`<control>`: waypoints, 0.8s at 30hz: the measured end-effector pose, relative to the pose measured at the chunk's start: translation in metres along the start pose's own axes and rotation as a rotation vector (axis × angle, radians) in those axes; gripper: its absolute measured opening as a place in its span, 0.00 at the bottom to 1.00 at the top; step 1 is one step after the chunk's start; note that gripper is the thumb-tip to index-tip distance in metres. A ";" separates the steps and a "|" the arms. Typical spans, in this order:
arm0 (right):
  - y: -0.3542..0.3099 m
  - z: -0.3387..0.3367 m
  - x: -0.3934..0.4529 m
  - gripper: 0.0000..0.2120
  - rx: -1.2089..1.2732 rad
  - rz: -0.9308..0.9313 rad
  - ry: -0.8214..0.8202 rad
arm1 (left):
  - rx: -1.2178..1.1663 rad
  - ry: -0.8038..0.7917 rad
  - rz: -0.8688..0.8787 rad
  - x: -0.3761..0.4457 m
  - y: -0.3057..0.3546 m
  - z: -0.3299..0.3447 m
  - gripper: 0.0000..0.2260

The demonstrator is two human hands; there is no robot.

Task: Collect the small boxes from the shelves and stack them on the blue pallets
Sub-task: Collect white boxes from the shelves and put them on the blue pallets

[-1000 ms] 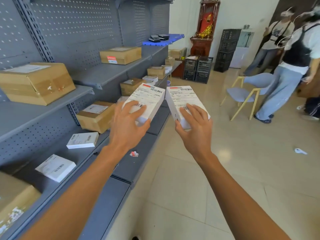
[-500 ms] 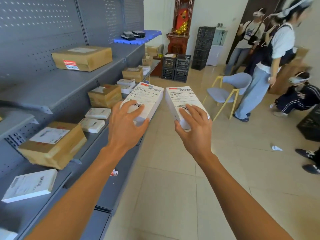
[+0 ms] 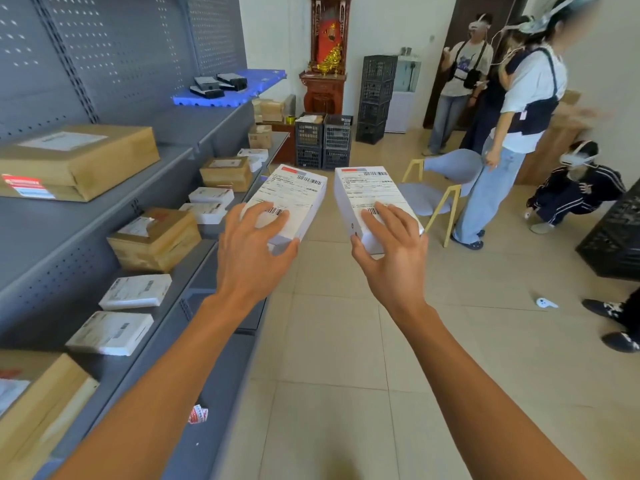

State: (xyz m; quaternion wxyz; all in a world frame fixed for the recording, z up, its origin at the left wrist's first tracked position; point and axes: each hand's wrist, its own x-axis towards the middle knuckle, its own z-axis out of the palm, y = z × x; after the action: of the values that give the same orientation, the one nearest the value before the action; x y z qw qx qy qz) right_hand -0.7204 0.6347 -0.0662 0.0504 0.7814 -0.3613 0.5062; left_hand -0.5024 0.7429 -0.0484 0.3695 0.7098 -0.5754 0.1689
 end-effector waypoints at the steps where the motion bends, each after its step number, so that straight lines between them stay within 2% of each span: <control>1: 0.014 0.010 0.008 0.17 -0.002 0.001 0.000 | -0.001 0.005 0.002 0.012 -0.001 0.014 0.25; 12: 0.151 0.127 0.098 0.18 0.033 -0.005 -0.102 | 0.061 -0.013 -0.061 0.141 -0.008 0.151 0.22; 19: 0.194 0.204 0.163 0.19 0.067 -0.044 -0.120 | 0.070 0.004 -0.121 0.210 -0.040 0.207 0.23; 24: 0.209 0.279 0.208 0.19 0.086 -0.066 -0.112 | 0.057 0.022 -0.139 0.265 -0.091 0.248 0.22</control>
State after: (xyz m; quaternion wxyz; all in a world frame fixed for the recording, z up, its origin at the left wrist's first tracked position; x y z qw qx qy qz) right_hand -0.5913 0.2508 -0.0886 0.0132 0.8214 -0.3156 0.4749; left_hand -0.3885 0.3871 -0.0686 0.3665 0.7564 -0.5154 0.1670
